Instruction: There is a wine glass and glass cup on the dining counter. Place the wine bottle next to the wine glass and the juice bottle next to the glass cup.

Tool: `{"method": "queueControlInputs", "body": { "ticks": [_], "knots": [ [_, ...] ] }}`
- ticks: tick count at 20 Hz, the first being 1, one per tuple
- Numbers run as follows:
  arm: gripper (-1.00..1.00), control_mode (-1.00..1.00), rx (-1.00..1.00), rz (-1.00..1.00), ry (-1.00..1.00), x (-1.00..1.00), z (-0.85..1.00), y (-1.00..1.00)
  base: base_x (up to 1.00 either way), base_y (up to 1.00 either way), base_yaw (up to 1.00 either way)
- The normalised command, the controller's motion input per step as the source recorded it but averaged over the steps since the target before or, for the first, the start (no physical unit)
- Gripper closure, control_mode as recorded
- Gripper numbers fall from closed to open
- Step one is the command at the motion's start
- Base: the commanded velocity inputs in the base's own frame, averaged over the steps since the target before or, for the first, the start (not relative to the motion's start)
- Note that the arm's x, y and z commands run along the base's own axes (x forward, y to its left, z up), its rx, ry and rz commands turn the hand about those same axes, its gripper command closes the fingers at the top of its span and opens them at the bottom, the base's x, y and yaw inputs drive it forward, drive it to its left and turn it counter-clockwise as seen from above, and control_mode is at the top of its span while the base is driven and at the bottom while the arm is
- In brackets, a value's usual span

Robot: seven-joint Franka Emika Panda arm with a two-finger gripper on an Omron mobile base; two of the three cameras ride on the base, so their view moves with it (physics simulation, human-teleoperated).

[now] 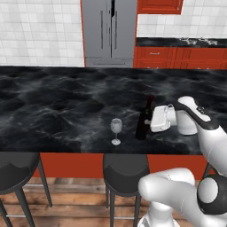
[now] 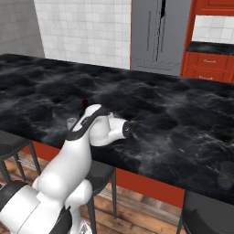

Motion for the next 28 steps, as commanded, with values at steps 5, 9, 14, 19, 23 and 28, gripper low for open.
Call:
{"method": "queueControlInputs", "body": {
  "ticks": [5, 9, 14, 19, 23, 28],
  "knots": [
    [1.00, -1.00, -0.02, 0.00, -0.01, 0.23, -0.31, 0.12, 0.00, 0.00, 0.00],
    [1.00, -1.00, 0.00, 0.01, -0.05, 0.18, -0.32, 0.07, 0.00, 0.00, 0.00],
    [1.00, -1.00, 0.00, 0.02, -0.05, 0.17, -0.35, 0.08, 0.00, 0.00, 0.00],
    [1.00, -1.00, 0.00, 0.00, -0.05, 0.20, -0.34, 0.07, 0.00, 0.00, 0.00],
    [1.00, -1.00, -0.03, 0.00, -0.05, 0.25, -0.32, 0.04, 0.00, 0.00, 0.00],
    [1.00, -1.00, -0.08, 0.00, -0.01, 0.30, -0.28, 0.00, 0.00, 0.00, 0.00]
  ]
}}
